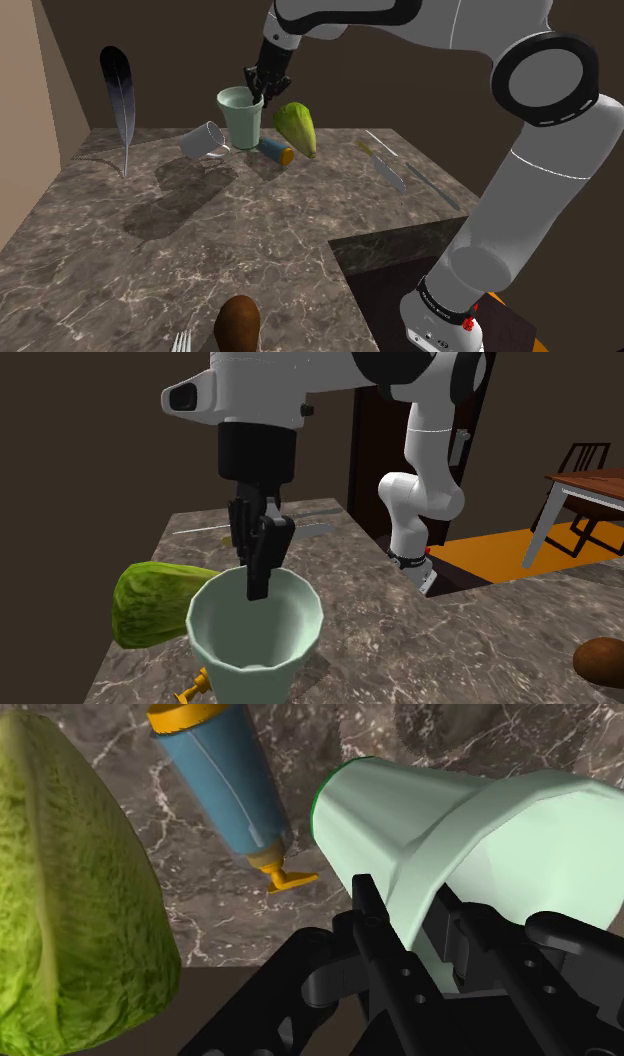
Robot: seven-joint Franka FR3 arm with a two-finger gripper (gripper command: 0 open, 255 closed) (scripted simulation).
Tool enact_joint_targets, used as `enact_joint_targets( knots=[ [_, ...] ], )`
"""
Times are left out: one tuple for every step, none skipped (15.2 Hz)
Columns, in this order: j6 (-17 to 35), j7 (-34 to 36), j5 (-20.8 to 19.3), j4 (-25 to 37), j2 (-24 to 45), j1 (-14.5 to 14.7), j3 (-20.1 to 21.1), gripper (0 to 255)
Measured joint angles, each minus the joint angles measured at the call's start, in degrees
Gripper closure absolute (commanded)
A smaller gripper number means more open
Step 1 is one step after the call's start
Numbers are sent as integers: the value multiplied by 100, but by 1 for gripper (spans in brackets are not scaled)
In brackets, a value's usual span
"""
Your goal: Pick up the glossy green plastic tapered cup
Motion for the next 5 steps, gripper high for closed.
enact_joint_targets(
  knots=[
    [-72,9,-6,85,12,2,1,255],
    [-140,17,-9,155,15,2,2,255],
    [-226,17,-11,248,22,-2,-2,255],
    [-327,24,-16,370,43,-3,-4,255],
    [-360,36,-20,404,42,1,0,255]
  ],
)
